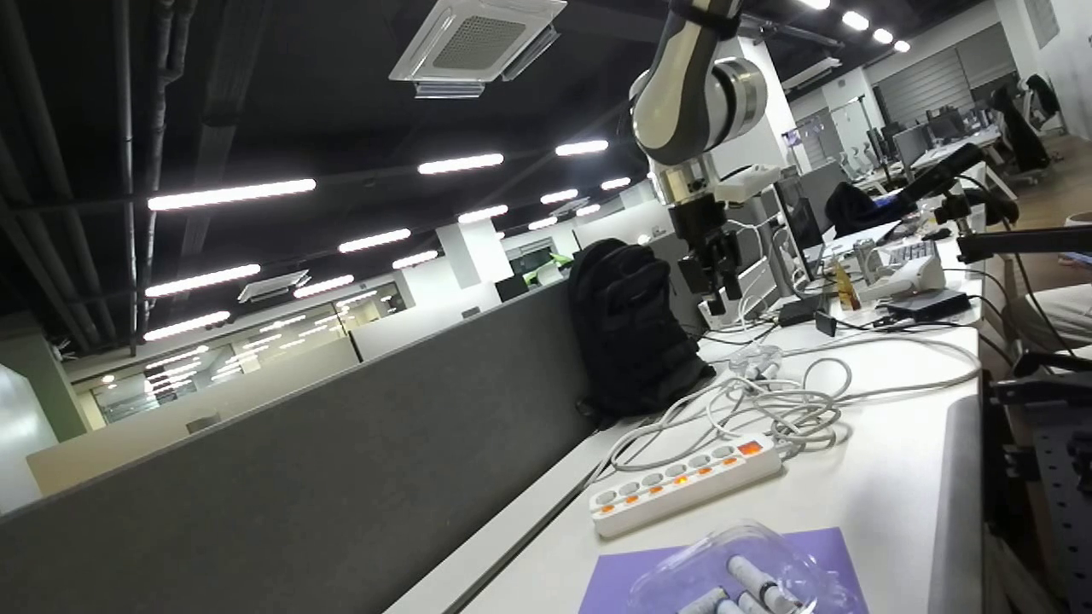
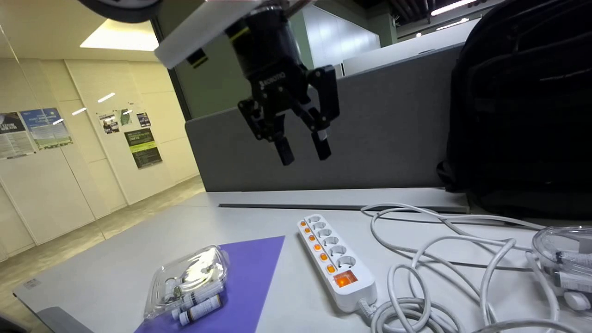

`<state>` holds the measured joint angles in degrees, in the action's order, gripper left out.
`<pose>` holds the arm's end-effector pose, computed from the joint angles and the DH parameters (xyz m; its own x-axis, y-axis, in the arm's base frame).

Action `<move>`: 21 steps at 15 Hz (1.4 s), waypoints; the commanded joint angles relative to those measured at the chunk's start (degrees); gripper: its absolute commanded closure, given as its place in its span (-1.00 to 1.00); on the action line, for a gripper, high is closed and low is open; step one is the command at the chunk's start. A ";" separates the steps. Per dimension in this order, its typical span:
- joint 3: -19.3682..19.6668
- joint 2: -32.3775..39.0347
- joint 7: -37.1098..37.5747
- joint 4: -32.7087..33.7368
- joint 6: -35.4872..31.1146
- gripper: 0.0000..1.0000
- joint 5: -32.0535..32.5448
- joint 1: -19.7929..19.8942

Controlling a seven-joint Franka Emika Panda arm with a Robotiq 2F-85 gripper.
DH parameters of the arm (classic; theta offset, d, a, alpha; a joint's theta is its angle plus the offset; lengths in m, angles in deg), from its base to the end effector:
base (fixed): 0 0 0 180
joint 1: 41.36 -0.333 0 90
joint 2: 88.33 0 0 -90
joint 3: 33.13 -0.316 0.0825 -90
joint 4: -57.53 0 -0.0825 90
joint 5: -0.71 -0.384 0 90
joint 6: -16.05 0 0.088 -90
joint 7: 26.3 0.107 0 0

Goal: Turn off the middle switch

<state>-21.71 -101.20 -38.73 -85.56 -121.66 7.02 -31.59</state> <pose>0.4268 -0.1660 0.3778 0.9910 -0.0697 0.1146 -0.0776 -0.9948 0.0659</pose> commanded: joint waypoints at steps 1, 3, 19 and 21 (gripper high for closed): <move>-0.16 9.67 -0.62 7.57 -1.34 0.35 -1.58 -0.89; -0.72 13.40 -0.67 9.40 -3.88 0.63 -2.14 -1.08; -6.40 23.72 -2.72 10.55 -13.44 1.00 -9.47 -1.51; -5.79 24.99 -0.49 10.79 -13.88 1.00 -6.45 -2.40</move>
<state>-28.11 -77.12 -42.82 -74.62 -134.60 -3.21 -33.01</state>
